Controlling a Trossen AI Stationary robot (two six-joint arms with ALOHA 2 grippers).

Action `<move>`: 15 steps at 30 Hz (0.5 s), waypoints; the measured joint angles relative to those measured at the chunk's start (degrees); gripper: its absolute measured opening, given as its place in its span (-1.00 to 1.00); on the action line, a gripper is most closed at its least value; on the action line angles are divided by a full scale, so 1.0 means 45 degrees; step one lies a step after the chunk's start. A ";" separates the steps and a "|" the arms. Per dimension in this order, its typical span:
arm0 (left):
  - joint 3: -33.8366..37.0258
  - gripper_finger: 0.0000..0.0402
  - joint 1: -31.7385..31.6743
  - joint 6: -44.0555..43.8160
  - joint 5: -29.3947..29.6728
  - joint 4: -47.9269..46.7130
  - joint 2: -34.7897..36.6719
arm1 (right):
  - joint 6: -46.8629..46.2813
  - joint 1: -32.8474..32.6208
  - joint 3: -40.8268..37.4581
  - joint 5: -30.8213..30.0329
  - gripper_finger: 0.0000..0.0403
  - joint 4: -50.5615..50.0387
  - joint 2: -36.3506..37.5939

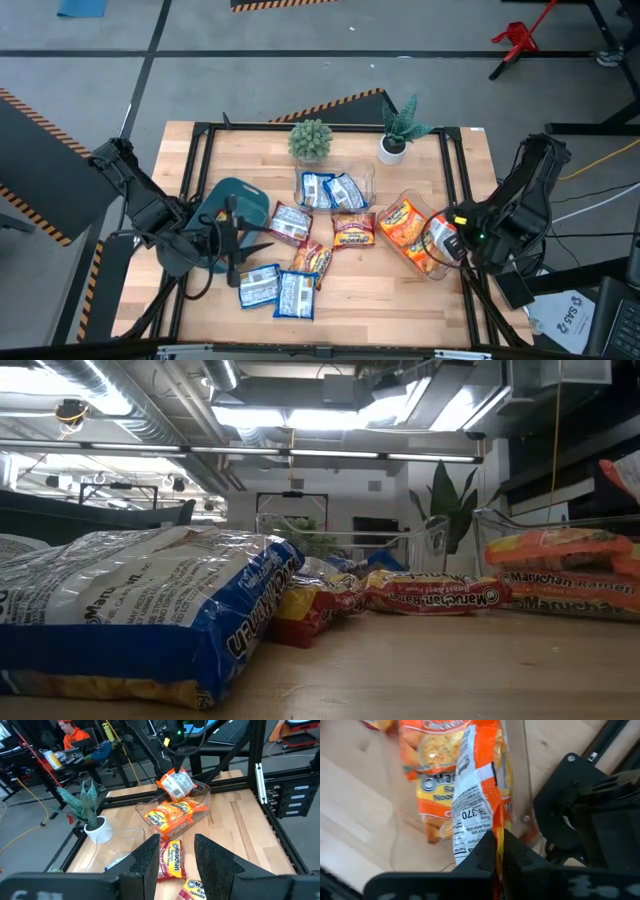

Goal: Sort Maruchan noodles
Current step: Stack the orange noodle pack on top of the orange noodle pack in the right transparent bin

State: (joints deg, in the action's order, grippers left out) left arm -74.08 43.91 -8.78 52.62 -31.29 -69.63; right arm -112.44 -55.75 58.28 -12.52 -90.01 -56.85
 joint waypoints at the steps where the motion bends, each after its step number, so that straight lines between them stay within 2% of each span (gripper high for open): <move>1: 0.0000 -0.42 -0.0020 0.0000 0.0000 0.0000 0.0000 | 0.0027 0.0000 0.0111 -0.0075 -1.00 0.0007 0.0071; 9: 0.0000 -0.42 -0.0037 -0.0005 0.0000 0.0000 0.0000 | 0.0016 0.0005 0.0314 -0.0561 -1.00 0.0003 0.0415; 15: 0.0000 -0.42 0.0032 -0.0024 0.0000 -0.0003 0.0000 | -0.0620 0.0003 -0.1378 -0.0059 -1.00 -0.0008 0.0323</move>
State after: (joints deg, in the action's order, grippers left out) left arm -74.08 44.06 -8.88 52.62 -31.30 -69.63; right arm -115.23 -55.73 52.08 -12.79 -90.05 -55.39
